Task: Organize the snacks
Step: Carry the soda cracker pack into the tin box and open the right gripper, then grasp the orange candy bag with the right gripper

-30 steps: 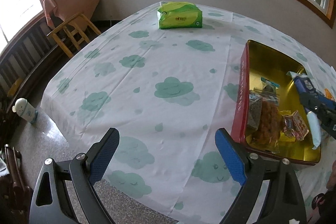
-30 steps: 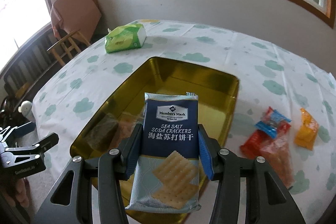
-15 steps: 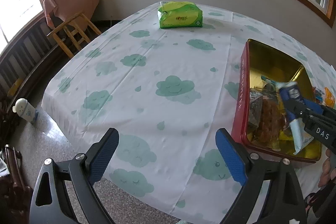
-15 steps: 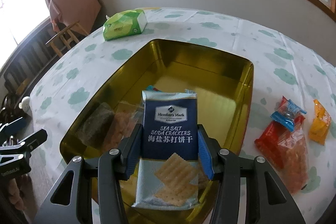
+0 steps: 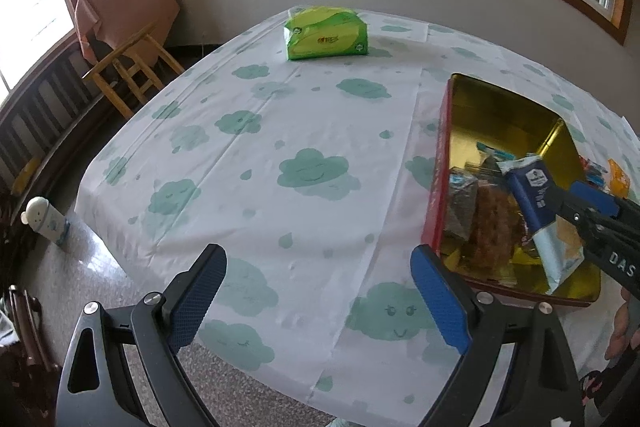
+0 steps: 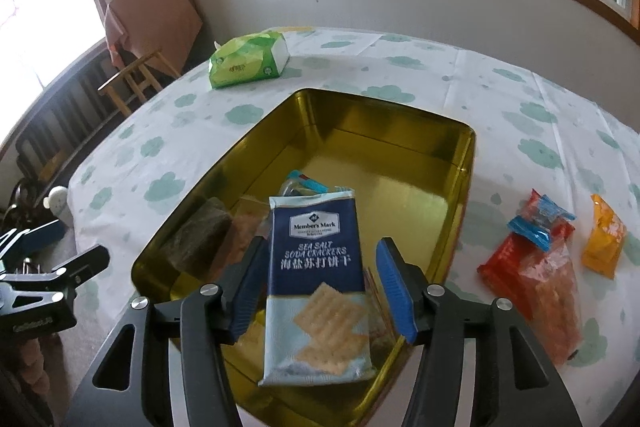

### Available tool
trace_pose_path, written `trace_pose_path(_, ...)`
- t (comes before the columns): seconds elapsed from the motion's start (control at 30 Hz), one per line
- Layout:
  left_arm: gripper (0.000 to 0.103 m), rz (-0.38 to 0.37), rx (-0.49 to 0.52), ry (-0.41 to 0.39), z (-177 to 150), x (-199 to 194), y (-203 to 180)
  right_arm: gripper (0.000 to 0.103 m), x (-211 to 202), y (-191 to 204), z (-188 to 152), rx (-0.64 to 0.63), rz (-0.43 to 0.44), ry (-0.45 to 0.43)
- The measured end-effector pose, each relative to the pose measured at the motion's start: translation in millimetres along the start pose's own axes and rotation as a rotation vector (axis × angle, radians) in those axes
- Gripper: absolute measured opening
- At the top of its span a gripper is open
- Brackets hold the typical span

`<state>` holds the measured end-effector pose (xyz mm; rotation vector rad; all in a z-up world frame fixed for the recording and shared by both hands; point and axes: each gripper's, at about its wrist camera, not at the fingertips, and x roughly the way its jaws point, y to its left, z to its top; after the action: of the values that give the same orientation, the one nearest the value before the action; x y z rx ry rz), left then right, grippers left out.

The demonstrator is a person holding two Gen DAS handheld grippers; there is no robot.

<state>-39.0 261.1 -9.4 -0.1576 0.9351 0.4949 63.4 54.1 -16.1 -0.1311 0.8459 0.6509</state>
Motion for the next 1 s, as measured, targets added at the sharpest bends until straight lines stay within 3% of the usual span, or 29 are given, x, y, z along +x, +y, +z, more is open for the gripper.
trace_pose_path(0.27,0.092,-0.018,0.039,-0.016,2.0,-11.0,-21.9,0.058,-32.9,-26.5,-7.7,0.027,-0.02,-0.065)
trace_pose_path(0.5,0.092,-0.044,0.102,-0.023,5.4,-17.5,-55.0,0.058,-48.2,-108.8,-12.6,0.135,-0.134,-0.092)
trace_pose_path(0.7,0.092,-0.082,0.155,-0.016,10.8,-19.0,-89.5,0.059,-49.8,-181.5,-17.4,0.223,-0.225,-0.088)
trace_pose_path(1.0,0.092,-0.164,0.225,-0.005,21.8,-20.8,-145.9,0.067,-17.8,-227.7,-2.8,0.282,-0.237,-0.081)
